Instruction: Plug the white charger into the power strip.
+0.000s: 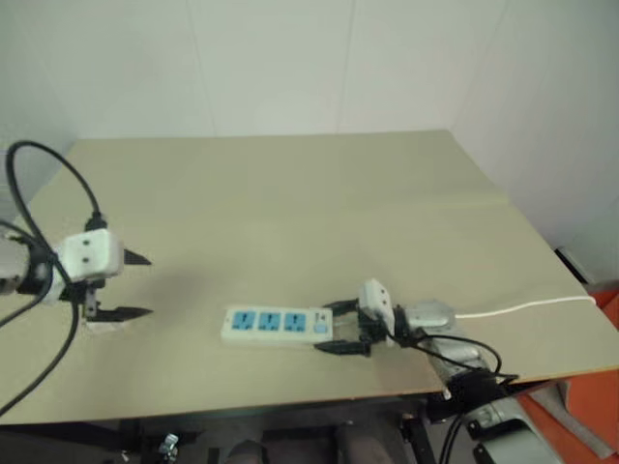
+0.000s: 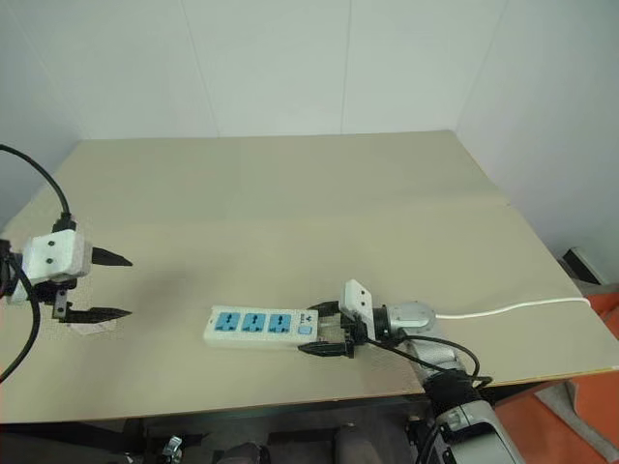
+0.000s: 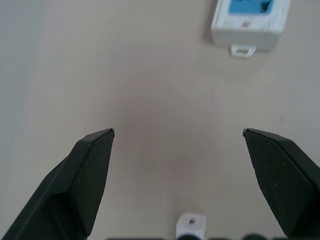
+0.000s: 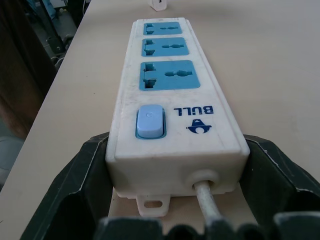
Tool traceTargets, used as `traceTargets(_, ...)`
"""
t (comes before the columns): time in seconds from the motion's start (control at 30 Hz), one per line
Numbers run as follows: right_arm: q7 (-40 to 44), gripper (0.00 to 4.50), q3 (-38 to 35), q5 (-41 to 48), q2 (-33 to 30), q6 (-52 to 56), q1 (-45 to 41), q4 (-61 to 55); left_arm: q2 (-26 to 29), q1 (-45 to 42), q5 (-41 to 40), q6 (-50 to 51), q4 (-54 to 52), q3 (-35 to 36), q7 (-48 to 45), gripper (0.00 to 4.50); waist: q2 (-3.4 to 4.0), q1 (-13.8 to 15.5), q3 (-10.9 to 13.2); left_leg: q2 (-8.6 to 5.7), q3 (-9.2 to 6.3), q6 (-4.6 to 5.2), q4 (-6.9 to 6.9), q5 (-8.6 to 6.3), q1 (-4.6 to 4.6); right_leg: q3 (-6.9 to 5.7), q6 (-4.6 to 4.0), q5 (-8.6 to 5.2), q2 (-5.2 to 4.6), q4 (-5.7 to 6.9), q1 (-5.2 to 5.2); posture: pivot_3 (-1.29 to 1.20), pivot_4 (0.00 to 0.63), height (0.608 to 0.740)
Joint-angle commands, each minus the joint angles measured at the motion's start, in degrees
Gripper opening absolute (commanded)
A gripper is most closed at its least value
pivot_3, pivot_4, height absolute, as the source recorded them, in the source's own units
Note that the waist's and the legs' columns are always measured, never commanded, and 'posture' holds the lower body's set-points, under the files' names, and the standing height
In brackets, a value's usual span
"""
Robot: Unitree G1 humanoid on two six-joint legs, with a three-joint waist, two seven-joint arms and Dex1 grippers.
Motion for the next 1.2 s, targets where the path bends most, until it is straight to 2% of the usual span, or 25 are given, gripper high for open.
traceTargets(0.03, 0.9, 3.42, 2.1, -0.3, 0.7, 0.2, 1.1, -1.3, 4.4, -0.2, 4.2, 3.3, 0.1, -1.9, -0.1, 4.50, 0.00, 0.0, 0.0, 0.00, 0.00, 0.00, 0.00, 0.00, -0.01, 0.01, 0.00, 0.00, 0.01, -0.02, 0.00, 0.00, 0.150, 0.740)
traceTargets(0.33, 0.4, 3.42, 2.1, -0.3, 0.9, 0.9, 3.0, -2.5, 8.1, 0.9, 11.7, 3.5, 4.3, -8.7, -1.7, 4.50, 0.00, 0.1, 0.0, 0.05, 0.01, 0.00, 0.00, 0.00, 0.02, 0.02, 0.15, -0.13, 0.06, 0.02, 0.00, 0.00, 0.150, 0.740)
traceTargets(0.77, -1.9, 3.42, 1.5, 0.1, 1.6, 2.4, 4.6, -4.6, -4.2, -14.5, 21.5, 2.7, 14.8, -20.2, 0.3, 4.50, -0.13, 0.2, -0.1, 0.01, -0.01, 0.00, 0.00, 0.00, 0.05, 0.01, -0.06, 0.00, 0.06, 0.11, 0.03, 0.00, 0.150, 0.740)
traceTargets(1.2, -4.6, 3.42, 0.7, 0.8, 1.9, 3.7, 6.4, -6.8, -6.2, -18.4, 25.7, -3.1, 22.6, -23.8, -3.1, 4.50, -0.23, 0.2, -0.1, 0.00, -0.02, 0.00, 0.00, 0.00, 0.13, 0.06, -0.09, -0.08, 0.07, 0.40, -0.04, 0.00, 0.150, 0.740)
